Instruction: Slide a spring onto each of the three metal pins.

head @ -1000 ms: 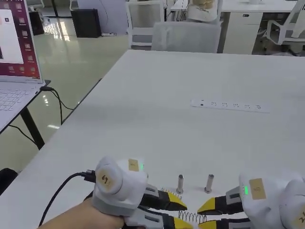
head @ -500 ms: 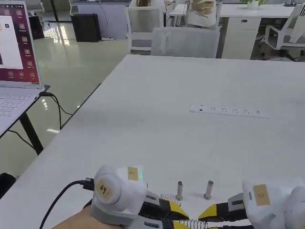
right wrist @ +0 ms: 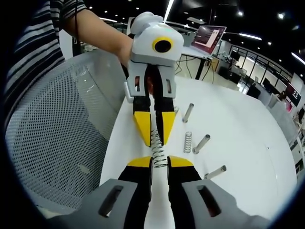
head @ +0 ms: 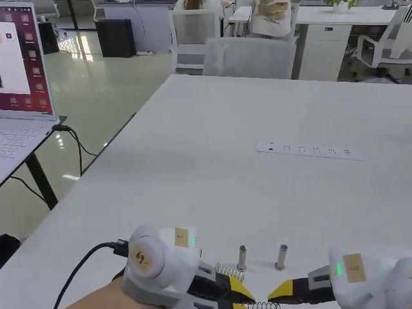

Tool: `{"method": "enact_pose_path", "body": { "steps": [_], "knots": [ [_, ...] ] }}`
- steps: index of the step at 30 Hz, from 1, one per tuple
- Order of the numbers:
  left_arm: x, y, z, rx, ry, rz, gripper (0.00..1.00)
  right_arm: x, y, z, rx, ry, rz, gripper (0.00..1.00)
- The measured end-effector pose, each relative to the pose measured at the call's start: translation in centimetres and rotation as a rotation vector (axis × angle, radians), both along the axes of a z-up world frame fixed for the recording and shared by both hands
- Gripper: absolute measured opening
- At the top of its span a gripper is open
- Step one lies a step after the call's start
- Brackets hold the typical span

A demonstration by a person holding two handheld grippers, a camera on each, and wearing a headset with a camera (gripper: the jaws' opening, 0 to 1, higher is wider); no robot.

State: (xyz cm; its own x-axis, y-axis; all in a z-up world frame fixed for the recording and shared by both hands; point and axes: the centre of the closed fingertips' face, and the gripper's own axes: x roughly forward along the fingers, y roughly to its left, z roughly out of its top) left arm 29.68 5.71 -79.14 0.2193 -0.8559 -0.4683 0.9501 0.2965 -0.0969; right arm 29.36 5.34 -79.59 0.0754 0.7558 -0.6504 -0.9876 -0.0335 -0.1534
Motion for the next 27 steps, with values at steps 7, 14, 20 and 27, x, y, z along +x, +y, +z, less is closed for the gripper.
{"method": "enact_pose_path", "body": {
  "steps": [7,14,20,27],
  "knots": [
    [-0.3,-0.1,0.0,0.007,0.002,-0.022,0.02,0.0,-0.8,-0.5,-0.021,0.000,0.008,0.12],
    [-0.6,-0.4,-0.1,0.024,-0.002,-0.052,0.02,-0.7,-0.8,-1.0,-0.045,0.005,0.034,0.08],
    [-0.6,-0.5,-0.3,0.039,-0.006,-0.064,0.02,-0.6,-1.0,-1.1,-0.064,-0.037,0.055,0.07],
    [-0.6,-0.5,-0.4,0.051,-0.019,-0.063,0.02,-0.6,-1.0,-0.4,-0.065,-0.054,0.063,0.07]
  ]
}}
